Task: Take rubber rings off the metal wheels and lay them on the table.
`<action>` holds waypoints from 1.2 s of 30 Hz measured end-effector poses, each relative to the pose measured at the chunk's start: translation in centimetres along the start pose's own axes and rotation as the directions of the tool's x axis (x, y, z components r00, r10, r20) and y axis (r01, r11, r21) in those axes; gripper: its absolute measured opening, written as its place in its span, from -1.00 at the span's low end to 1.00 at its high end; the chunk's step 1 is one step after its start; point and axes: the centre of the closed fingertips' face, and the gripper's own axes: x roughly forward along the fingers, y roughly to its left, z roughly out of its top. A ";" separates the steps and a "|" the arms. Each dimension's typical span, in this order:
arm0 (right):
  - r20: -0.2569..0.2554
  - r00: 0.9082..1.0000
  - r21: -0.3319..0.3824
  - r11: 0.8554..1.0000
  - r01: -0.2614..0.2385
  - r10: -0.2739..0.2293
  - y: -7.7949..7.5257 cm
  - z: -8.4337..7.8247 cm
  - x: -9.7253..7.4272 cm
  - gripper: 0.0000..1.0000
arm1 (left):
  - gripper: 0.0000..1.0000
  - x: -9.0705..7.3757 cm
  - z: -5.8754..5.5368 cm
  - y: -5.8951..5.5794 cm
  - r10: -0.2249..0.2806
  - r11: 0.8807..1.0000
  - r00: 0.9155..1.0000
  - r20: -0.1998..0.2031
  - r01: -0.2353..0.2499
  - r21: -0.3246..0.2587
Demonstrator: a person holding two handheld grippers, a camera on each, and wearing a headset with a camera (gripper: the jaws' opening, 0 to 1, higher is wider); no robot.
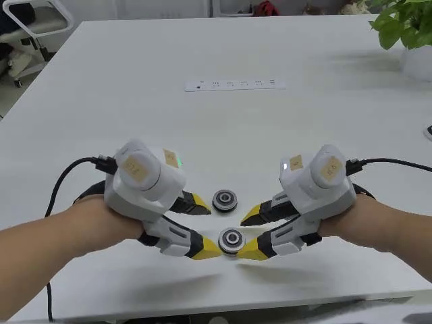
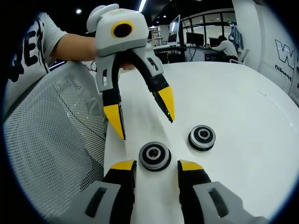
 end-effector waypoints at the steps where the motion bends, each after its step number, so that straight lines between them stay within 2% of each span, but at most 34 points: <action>1: 0.000 1.000 0.002 1.000 0.000 0.000 0.0 0.0 0.0 -0.36 | -0.14 0.1 0.0 -0.1 -0.004 1.000 1.000 0.000 0.004 0.000; 5: 0.003 1.000 0.009 1.000 0.000 0.000 0.0 -0.1 0.0 -0.36 | -0.22 0.5 0.1 -0.3 -0.012 1.000 1.000 -0.004 0.012 0.006; 21: 0.004 1.000 0.011 1.000 0.001 -0.001 0.1 -0.1 0.0 -0.36 | -0.51 2.2 0.9 -1.0 -0.037 0.999 0.999 0.019 0.037 -0.030; 29: 0.002 1.000 0.011 1.000 -0.001 0.001 0.2 -0.2 0.0 -0.36 | -0.60 2.8 0.6 -0.9 -0.025 0.999 1.000 0.003 0.025 -0.037; 36: 0.004 1.000 0.012 1.000 -0.003 0.003 0.2 -0.2 0.0 -0.37 | -0.71 2.8 0.5 -0.7 0.009 1.000 1.000 0.008 -0.009 -0.002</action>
